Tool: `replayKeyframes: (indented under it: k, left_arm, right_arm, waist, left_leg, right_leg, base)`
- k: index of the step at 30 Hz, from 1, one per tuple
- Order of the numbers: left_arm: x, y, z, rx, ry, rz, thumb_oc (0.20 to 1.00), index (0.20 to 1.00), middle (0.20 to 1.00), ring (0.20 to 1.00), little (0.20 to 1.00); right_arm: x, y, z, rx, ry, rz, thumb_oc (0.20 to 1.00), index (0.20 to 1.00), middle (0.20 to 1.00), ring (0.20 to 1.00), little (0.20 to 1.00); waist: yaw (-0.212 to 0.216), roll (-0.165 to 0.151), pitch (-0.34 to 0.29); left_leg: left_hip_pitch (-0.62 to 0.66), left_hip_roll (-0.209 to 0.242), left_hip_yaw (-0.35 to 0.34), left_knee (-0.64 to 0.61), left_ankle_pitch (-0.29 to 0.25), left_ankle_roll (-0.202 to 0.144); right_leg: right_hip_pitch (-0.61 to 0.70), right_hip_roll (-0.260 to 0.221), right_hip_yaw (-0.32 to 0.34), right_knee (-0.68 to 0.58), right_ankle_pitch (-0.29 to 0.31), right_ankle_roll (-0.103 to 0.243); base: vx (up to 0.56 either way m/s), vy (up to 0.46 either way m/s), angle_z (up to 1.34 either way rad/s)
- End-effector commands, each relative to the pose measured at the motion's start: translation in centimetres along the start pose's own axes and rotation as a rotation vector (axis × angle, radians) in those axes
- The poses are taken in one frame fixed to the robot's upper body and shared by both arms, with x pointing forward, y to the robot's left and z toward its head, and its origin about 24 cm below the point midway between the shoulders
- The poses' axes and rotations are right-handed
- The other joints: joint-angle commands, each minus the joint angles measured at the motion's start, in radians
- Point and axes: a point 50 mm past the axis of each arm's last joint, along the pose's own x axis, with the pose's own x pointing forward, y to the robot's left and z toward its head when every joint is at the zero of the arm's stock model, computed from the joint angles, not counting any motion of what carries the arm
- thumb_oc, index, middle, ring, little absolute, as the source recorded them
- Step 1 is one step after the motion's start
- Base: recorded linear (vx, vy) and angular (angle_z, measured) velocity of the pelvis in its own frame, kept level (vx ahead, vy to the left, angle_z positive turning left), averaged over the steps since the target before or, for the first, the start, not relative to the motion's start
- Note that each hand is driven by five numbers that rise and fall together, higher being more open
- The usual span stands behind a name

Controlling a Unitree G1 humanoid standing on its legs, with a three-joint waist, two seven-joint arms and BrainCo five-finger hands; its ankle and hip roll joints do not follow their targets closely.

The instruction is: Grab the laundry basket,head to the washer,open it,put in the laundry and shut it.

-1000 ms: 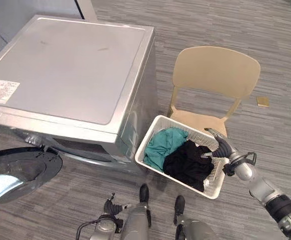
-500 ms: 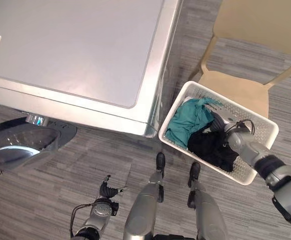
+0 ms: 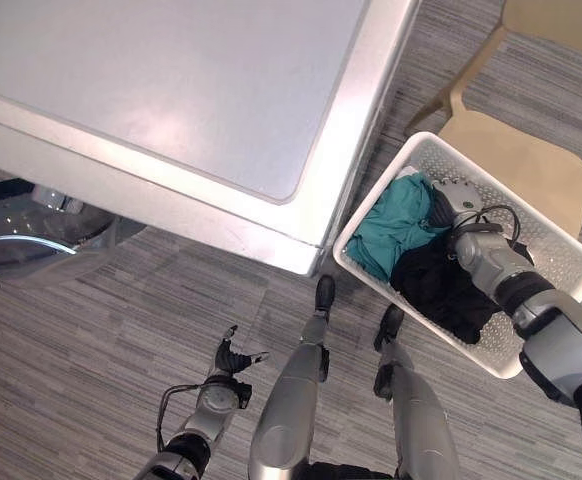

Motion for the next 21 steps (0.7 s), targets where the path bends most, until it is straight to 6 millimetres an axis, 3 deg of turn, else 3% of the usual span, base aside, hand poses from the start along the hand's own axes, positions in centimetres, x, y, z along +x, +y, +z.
replayKeyframes:
  k: [1,6,9,13,17,21]
  left_arm:
    - [0.1,0.4,0.2,-0.046,-0.004,0.037,1.0,1.0,1.0,1.0,1.0]
    - [0.2,0.7,1.0,-0.061,-0.038,0.044,1.0,1.0,1.0,1.0,1.0]
    - [0.3,0.6,1.6,-0.071,-0.063,0.034,1.0,1.0,1.0,1.0,1.0]
    - [0.2,0.5,1.5,-0.074,-0.062,0.025,1.0,1.0,1.0,1.0,1.0]
    - [0.1,0.4,0.8,-0.081,-0.033,0.023,1.0,1.0,1.0,1.0,1.0]
    - [-0.2,0.1,0.2,-0.095,-0.004,0.014,1.0,1.0,1.0,1.0,1.0]
  right_arm:
    - [0.5,-2.0,-0.9,-0.021,0.012,-0.072,0.2,0.2,0.2,0.2,0.2]
    - [0.6,-4.9,-3.4,0.014,0.063,-0.169,0.2,0.2,0.2,0.2,0.2]
    - [0.5,-7.8,-4.8,0.028,0.072,-0.27,0.2,0.2,0.2,0.2,0.2]
    - [0.2,-8.8,-5.2,0.05,0.066,-0.31,0.2,0.2,0.2,0.2,0.2]
    - [-0.1,-9.0,-4.0,0.153,-0.001,-0.335,0.2,0.2,0.2,0.2,0.2]
    - [-1.4,-7.5,-1.9,0.362,-0.086,-0.332,0.2,0.2,0.2,0.2,0.2]
  waist:
    - [0.015,-0.04,-0.024]
    - [0.006,-0.052,-0.027]
    - [-0.002,-0.048,-0.028]
    - [-0.005,-0.044,-0.034]
    - [-0.011,-0.048,-0.043]
    - [-0.023,-0.055,-0.065]
  left_leg:
    - [-0.001,-0.015,0.02,0.119,-0.152,-0.032]
    - [0.014,-0.015,0.025,0.101,-0.147,-0.036]
    - [0.026,-0.016,0.03,0.087,-0.139,-0.041]
    - [0.035,-0.015,0.033,0.084,-0.137,-0.044]
    - [0.054,-0.013,0.033,0.079,-0.139,-0.045]
    - [0.085,-0.009,0.036,0.065,-0.14,-0.044]
  right_leg:
    - [-0.04,-0.028,0.042,-0.003,-0.004,0.059]
    - [-0.028,-0.025,0.048,-0.026,0.013,0.067]
    - [-0.018,-0.027,0.045,-0.03,0.015,0.068]
    - [-0.009,-0.028,0.04,-0.033,0.014,0.068]
    - [0.01,-0.025,0.04,-0.038,0.012,0.067]
    - [0.041,-0.023,0.037,-0.047,0.009,0.066]
  base:
    - [0.0,0.0,0.0]
    - [-0.04,0.002,-0.01]
    - [-0.04,0.001,-0.02]
    - [-0.01,-0.002,-0.02]
    - [-0.01,-0.009,0.0]
    - [0.0,-0.014,0.01]
